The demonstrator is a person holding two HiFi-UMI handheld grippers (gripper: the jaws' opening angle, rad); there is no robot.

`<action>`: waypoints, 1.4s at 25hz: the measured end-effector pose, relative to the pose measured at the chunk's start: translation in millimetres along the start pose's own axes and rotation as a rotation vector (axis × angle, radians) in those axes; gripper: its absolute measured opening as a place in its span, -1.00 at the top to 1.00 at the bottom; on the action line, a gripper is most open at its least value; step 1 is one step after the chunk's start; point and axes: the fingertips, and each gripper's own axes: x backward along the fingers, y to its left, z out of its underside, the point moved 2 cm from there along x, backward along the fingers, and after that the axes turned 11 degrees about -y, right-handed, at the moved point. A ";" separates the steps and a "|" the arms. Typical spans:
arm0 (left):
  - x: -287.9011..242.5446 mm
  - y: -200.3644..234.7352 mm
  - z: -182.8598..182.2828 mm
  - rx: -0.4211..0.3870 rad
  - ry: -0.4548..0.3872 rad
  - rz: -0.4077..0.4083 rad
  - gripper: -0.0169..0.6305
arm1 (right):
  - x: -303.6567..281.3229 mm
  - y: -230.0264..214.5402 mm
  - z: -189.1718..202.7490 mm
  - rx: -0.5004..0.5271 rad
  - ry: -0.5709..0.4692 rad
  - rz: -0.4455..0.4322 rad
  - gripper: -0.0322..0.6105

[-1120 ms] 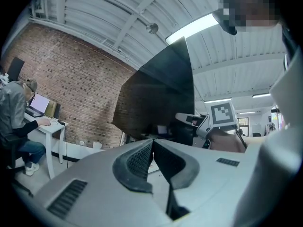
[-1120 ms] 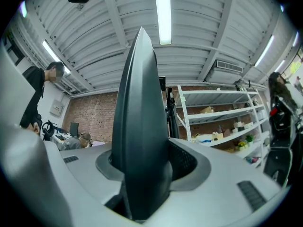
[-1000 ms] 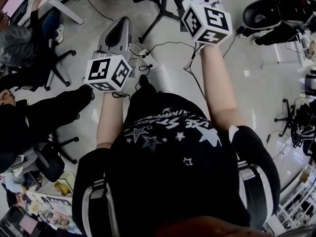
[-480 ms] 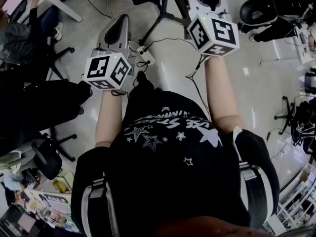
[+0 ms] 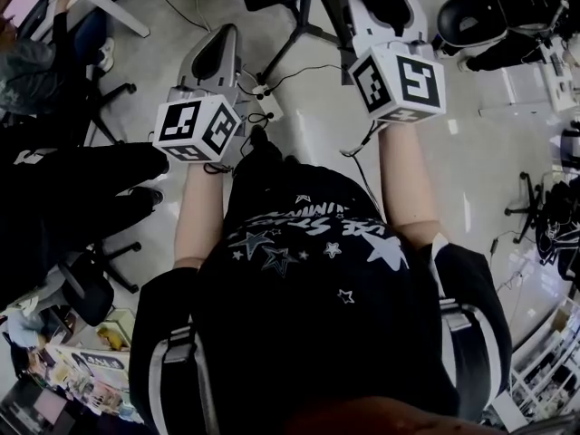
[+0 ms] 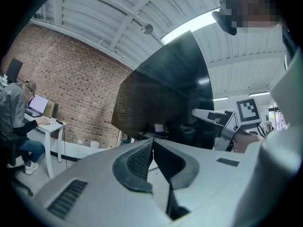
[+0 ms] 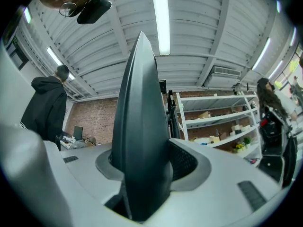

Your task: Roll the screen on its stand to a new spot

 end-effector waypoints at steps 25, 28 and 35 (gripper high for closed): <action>-34.9 -17.7 15.9 -0.010 0.033 0.031 0.91 | -37.8 -6.6 18.3 0.021 0.008 -0.030 0.23; -38.4 -16.4 14.9 -0.012 0.034 0.029 0.91 | -39.2 -10.2 18.1 0.015 0.001 -0.027 0.23; -41.5 -16.8 15.1 -0.021 0.031 0.015 0.91 | -36.0 -16.4 16.7 0.028 -0.013 -0.040 0.23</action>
